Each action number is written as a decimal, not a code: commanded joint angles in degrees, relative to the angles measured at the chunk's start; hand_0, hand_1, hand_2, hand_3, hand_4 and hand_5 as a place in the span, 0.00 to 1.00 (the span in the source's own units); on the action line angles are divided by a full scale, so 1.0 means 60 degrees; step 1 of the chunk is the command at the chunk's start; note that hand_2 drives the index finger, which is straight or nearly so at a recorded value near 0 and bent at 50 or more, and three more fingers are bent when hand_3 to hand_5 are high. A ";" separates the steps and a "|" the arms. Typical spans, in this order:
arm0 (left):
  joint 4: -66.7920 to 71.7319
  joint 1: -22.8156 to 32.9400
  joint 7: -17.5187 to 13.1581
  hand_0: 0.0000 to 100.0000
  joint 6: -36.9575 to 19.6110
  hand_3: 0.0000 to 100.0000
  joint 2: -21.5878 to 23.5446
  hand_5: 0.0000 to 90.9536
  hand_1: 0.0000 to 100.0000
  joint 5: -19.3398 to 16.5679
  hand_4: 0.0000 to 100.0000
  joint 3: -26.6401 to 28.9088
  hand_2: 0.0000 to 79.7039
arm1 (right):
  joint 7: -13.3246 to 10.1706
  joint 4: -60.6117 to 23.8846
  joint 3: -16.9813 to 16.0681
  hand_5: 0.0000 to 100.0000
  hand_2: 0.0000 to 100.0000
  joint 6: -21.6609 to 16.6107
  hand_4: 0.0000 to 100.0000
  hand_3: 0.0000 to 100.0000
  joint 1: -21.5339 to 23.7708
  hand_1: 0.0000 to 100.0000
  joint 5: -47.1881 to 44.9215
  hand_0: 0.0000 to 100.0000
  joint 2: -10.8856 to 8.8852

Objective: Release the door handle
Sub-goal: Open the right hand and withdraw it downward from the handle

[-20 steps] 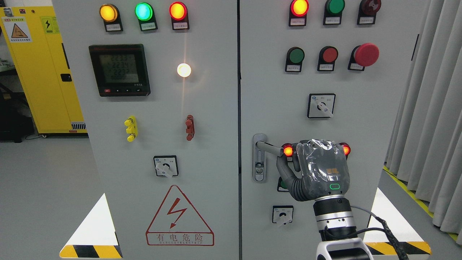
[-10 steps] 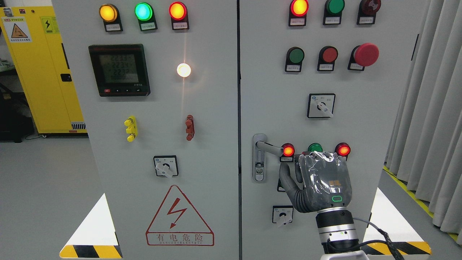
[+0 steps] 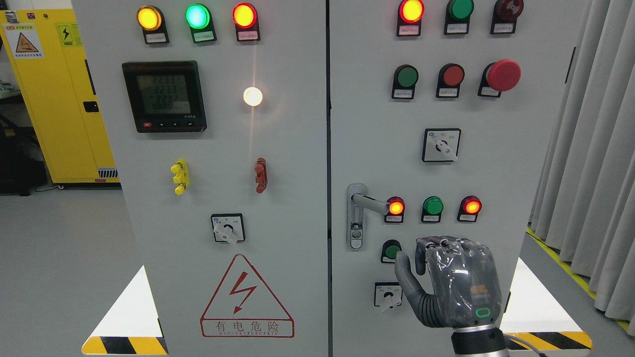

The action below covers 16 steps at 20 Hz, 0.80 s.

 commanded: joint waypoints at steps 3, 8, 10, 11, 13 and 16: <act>-0.0118 0.0000 -0.0003 0.12 0.0000 0.00 0.0000 0.00 0.56 0.0000 0.00 0.0000 0.00 | -0.0761 -0.0934 -0.1633 0.41 0.30 -0.1138 0.52 0.48 0.1384 0.41 -0.1395 0.68 -0.0768; -0.0118 0.0000 -0.0003 0.12 0.0000 0.00 0.0000 0.00 0.56 0.0000 0.00 0.0000 0.00 | -0.0733 -0.0656 -0.2264 0.04 0.00 -0.3102 0.13 0.07 0.1459 0.34 -0.3093 0.60 -0.0842; -0.0118 0.0000 -0.0003 0.12 0.0000 0.00 0.0000 0.00 0.56 0.0000 0.00 0.0000 0.00 | -0.0762 -0.0656 -0.2410 0.00 0.00 -0.3103 0.01 0.00 0.1459 0.31 -0.3168 0.56 -0.0959; -0.0118 0.0000 -0.0003 0.12 0.0000 0.00 0.0000 0.00 0.56 0.0000 0.00 0.0000 0.00 | -0.0747 -0.0656 -0.2542 0.00 0.00 -0.3146 0.00 0.00 0.1459 0.28 -0.3226 0.57 -0.0974; -0.0118 0.0000 -0.0003 0.12 0.0000 0.00 0.0000 0.00 0.56 0.0000 0.00 0.0000 0.00 | -0.0704 -0.0656 -0.2645 0.00 0.00 -0.3191 0.00 0.00 0.1473 0.14 -0.3402 0.69 -0.0974; -0.0118 0.0000 -0.0003 0.12 0.0000 0.00 0.0000 0.00 0.56 0.0000 0.00 0.0000 0.00 | -0.0645 -0.0671 -0.2645 0.00 0.00 -0.3249 0.00 0.00 0.1400 0.00 -0.3461 0.55 -0.0989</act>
